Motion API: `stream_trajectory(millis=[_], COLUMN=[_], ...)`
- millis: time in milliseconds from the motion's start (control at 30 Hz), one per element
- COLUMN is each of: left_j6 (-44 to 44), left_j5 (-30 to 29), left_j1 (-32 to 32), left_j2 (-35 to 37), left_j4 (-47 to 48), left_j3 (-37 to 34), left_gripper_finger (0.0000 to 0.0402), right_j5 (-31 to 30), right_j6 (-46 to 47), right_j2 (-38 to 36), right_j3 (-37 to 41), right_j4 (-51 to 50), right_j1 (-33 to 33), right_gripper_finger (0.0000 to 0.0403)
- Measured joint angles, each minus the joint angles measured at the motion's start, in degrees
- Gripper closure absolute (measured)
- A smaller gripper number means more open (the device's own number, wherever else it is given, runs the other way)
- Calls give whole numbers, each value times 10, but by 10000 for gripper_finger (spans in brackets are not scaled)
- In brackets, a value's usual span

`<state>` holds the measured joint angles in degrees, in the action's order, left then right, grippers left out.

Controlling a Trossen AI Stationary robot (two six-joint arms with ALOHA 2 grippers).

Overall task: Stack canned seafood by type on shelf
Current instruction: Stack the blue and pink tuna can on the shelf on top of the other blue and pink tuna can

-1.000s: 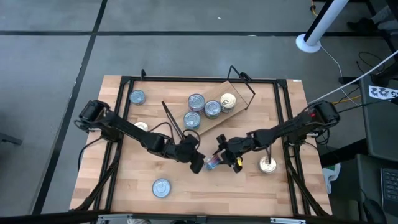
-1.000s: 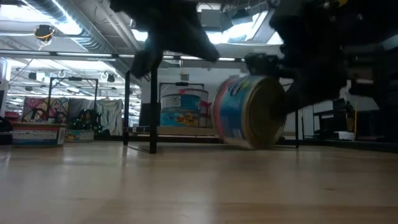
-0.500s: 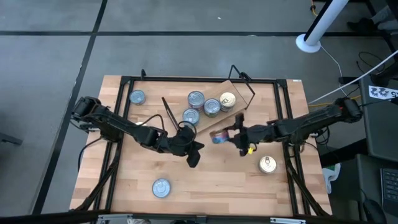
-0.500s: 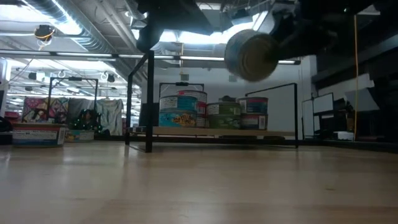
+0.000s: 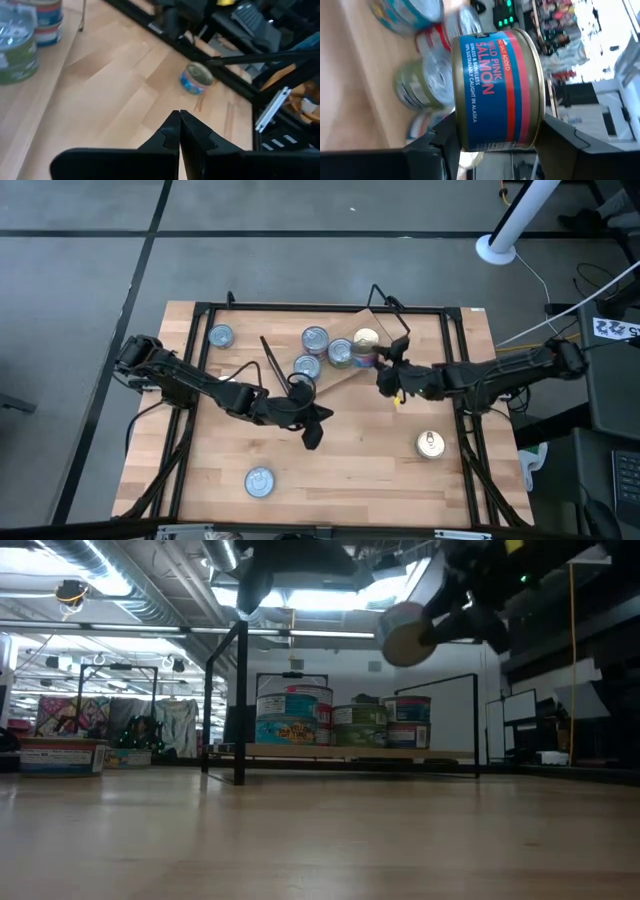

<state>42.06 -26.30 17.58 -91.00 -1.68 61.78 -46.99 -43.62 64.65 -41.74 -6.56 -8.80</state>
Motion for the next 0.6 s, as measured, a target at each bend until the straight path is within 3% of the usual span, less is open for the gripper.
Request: stream_trajectory(millis=[600], left_j6=[-78], left_j5=[1], left_j1=[0], left_j2=[0], left_j4=[-17], left_j3=[0], left_gripper_finger=[400], right_j5=[63], right_j6=[-49], right_j2=[51], right_j3=[0], right_j4=[10], right_j1=[174], right_gripper_finger=[201])
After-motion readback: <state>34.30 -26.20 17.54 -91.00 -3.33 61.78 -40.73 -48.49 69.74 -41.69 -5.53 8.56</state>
